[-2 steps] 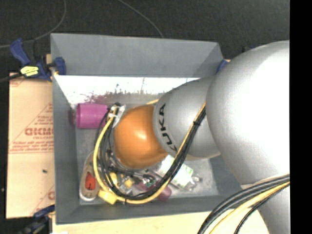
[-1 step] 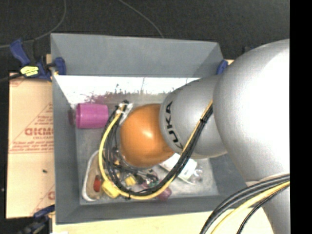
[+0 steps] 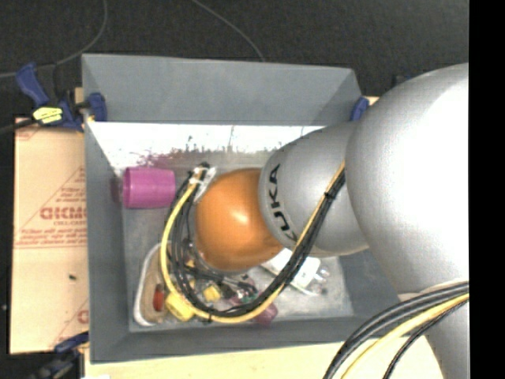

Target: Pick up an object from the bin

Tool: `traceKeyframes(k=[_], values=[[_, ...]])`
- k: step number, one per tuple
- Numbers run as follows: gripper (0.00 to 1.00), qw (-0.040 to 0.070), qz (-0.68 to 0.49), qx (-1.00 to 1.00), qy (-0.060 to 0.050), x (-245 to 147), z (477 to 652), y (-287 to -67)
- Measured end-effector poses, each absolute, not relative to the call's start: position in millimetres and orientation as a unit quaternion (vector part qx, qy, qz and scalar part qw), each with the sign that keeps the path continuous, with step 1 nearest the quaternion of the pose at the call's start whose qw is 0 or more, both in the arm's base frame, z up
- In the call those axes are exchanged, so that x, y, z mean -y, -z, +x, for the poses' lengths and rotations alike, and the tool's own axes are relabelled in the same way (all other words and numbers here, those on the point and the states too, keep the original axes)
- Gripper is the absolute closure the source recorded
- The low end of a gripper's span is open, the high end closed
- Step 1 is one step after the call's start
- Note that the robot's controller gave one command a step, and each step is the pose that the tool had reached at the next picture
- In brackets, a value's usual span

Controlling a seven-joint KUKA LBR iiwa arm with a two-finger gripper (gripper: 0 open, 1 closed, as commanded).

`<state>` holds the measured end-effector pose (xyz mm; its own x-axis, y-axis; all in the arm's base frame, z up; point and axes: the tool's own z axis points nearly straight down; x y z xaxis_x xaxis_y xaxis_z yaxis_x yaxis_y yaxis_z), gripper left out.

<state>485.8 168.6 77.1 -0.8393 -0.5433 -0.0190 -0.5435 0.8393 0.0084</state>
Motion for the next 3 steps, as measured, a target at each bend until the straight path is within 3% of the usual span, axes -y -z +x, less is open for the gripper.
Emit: traceKeyframes(k=[2,3], values=[[1.00,0.007,-0.284,-0.959,-0.007,-168.8,484.8,-83.6],[1.00,0.002,-0.283,-0.959,-0.005,-166.6,482.8,-102.5]])
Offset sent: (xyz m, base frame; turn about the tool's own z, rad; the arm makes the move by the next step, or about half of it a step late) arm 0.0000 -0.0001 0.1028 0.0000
